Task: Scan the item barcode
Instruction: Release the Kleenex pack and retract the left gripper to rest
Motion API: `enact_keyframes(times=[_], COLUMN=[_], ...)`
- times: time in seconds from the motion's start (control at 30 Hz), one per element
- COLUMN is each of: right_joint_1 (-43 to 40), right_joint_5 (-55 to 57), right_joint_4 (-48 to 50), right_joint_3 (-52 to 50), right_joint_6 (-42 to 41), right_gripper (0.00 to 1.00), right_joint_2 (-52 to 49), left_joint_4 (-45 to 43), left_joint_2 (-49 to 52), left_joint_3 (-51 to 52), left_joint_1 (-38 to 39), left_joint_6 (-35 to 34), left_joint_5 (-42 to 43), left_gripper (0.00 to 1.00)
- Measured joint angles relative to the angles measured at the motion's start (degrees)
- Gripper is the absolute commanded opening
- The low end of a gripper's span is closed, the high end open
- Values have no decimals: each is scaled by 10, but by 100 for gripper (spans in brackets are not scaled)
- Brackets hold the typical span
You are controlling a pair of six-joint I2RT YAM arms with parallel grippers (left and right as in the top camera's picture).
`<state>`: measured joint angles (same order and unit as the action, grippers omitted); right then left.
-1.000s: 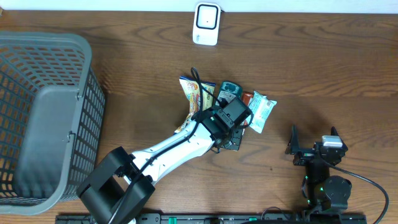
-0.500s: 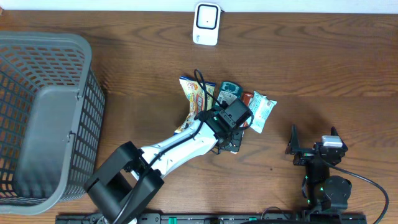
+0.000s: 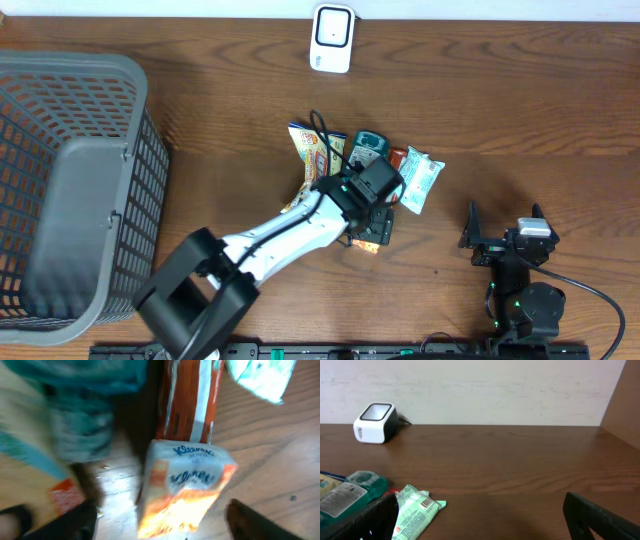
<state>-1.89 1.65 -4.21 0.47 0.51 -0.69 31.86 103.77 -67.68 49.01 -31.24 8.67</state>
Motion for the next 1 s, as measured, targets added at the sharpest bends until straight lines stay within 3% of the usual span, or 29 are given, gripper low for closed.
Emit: enact_keyframes(times=[0.07,0.53,0.7,1.0], right_joint_1=[0,0,0,0], right_joint_5=[0,0,0,0], right_joint_4=[0,0,0,0], right_joint_3=[0,0,0,0], right_joint_6=[0,0,0,0], right_gripper=[99,99,99,99], right_joint_2=[0,0,0,0], left_joint_4=[10,74,78,19], left_joint_2=[-20,-244,-276,-298], left_joint_3=[-12,-132,-159,-336], left_joint_1=[-13,-143,-198,-268], left_joint_6=[14,119,146,278], left_joint_5=[0,-86,-152,-309], left_gripper=[100,99,98,98])
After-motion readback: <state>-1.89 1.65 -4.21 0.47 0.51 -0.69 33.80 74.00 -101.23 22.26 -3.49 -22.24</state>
